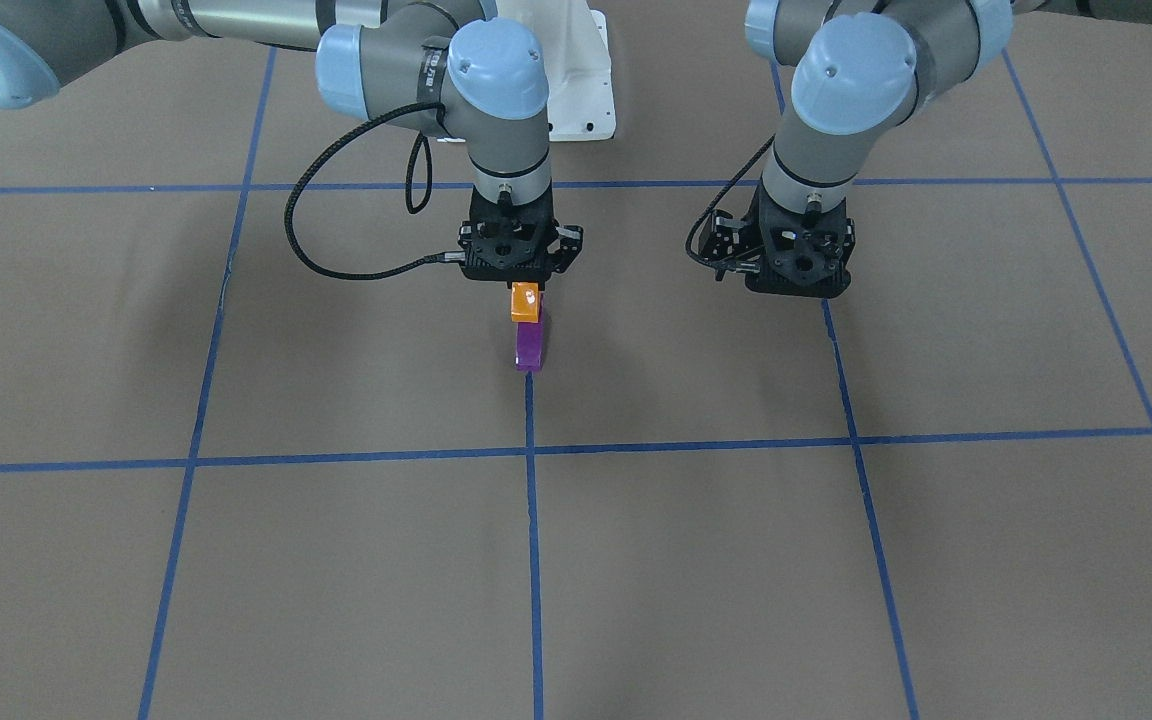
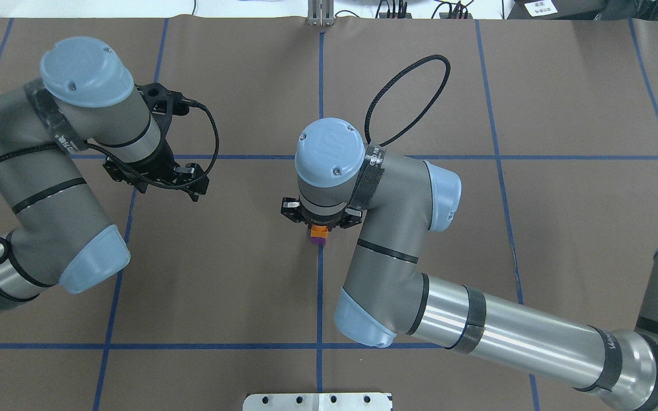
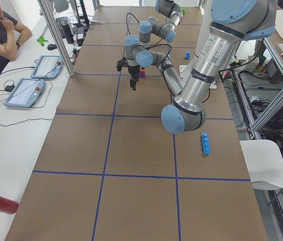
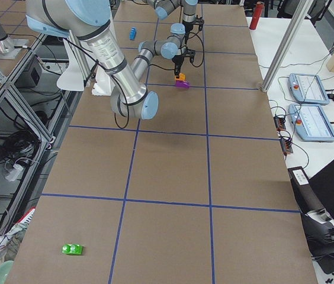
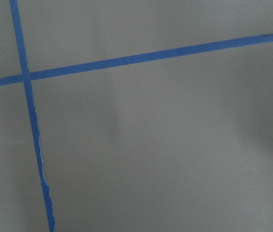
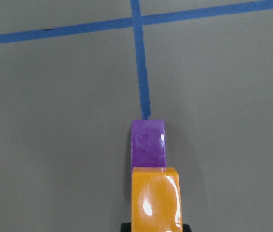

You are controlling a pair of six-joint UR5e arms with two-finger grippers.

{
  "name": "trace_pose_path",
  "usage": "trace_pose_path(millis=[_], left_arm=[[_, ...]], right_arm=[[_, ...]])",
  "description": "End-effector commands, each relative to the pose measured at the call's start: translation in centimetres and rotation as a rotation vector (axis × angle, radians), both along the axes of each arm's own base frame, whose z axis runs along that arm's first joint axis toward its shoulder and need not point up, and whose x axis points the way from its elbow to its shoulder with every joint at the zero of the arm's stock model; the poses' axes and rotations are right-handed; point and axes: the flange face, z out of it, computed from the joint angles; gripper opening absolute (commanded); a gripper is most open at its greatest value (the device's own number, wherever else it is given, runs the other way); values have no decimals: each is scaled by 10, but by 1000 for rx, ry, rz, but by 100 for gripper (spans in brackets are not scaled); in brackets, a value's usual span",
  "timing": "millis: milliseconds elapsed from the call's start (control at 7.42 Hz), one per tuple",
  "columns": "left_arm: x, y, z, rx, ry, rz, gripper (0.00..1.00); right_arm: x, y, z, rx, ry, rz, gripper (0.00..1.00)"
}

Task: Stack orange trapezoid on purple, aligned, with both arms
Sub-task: 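Lower the orange block onto the purple block, aligning their edges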

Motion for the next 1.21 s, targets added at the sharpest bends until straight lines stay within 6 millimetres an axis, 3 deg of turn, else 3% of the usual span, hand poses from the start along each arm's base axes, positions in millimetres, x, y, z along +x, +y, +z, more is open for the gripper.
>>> trace_pose_path(millis=[0, 1078], left_arm=[[1, 0, 2, -3, -3, 1, 100], [2, 0, 2, -3, -3, 2, 100]], right_arm=[[-6, 2, 4, 9, 16, 4, 0], [-17, 9, 10, 60, 43, -7, 0]])
